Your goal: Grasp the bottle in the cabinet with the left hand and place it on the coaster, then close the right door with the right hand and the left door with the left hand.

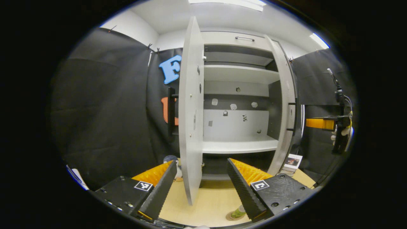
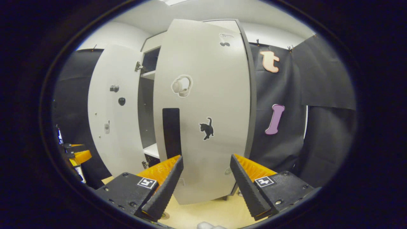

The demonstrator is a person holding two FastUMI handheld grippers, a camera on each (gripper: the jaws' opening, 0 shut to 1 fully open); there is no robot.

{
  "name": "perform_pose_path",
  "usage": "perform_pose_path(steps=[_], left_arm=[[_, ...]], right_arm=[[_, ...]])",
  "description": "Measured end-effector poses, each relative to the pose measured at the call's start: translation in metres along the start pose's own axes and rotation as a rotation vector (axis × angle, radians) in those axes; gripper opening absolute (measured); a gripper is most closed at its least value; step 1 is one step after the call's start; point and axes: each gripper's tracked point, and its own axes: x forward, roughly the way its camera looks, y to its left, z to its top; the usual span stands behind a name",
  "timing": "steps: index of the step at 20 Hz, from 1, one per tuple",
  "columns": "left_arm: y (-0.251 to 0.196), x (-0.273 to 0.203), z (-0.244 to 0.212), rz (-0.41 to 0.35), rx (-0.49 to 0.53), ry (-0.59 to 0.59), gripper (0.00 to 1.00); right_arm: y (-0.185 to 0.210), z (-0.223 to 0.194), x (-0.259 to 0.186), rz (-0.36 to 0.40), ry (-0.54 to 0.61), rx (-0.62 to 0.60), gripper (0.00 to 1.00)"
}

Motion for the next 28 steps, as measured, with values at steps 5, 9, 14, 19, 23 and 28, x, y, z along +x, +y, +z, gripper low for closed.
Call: perform_pose_path(steps=[5, 9, 14, 19, 23, 28], left_arm=[[0.009, 0.005, 0.003, -0.023, 0.003, -0.003, 0.96], [0.022, 0.008, 0.007, -0.031, -0.004, -0.003, 1.0], [0.061, 0.009, 0.02, -0.007, 0.028, -0.015, 1.0], [0.126, 0.027, 0.05, 0.09, 0.075, -0.039, 0.93], [0.144, 0.057, 0.075, 0.091, 0.074, -0.079, 1.0], [0.145, 0.095, 0.093, 0.078, 0.092, -0.102, 0.96]], right_arm=[[0.009, -0.012, -0.014, -0.025, 0.021, 0.007, 0.97], [0.023, -0.031, -0.028, -0.038, 0.044, 0.018, 0.98], [0.049, -0.054, -0.045, -0.047, 0.073, 0.018, 0.99], [0.068, -0.074, -0.068, -0.069, 0.106, 0.011, 0.99], [0.071, -0.087, -0.091, -0.111, 0.145, 0.008, 0.99], [0.071, -0.098, -0.116, -0.152, 0.173, 0.019, 0.99]])
